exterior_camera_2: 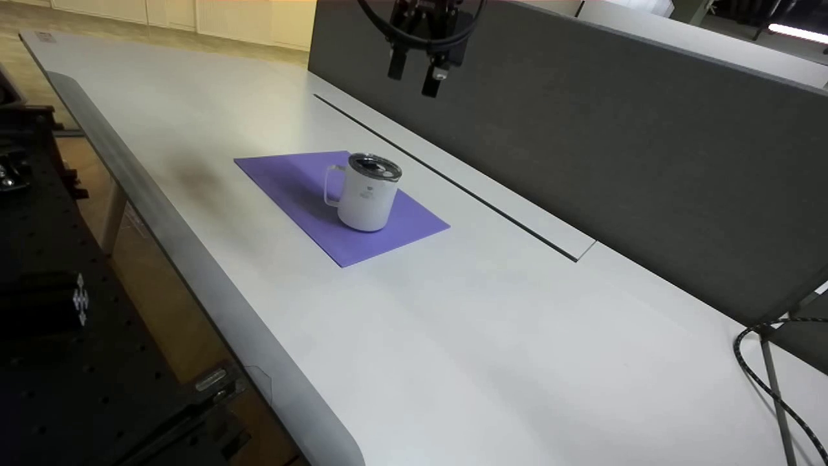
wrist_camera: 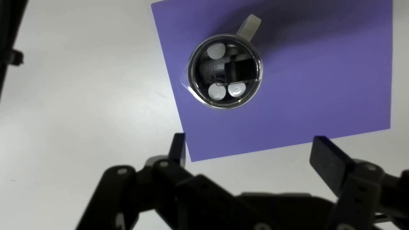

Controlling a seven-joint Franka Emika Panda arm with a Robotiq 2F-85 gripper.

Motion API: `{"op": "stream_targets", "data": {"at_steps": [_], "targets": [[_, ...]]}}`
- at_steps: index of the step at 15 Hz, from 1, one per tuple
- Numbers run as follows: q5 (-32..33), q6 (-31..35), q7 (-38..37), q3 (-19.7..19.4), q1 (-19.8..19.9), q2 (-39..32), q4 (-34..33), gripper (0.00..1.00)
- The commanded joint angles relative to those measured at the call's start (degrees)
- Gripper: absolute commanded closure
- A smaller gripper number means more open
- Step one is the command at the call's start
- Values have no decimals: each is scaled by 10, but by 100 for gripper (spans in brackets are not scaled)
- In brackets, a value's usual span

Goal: Open the mouth of a thermocup

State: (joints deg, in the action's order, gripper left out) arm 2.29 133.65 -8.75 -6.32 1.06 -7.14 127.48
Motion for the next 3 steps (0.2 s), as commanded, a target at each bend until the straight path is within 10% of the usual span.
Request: {"op": "stream_targets", "data": {"at_steps": [1, 3], "targets": [[2, -7, 0, 8, 7, 0, -1, 0], [2, -14, 0, 9, 7, 0, -2, 0]]}}
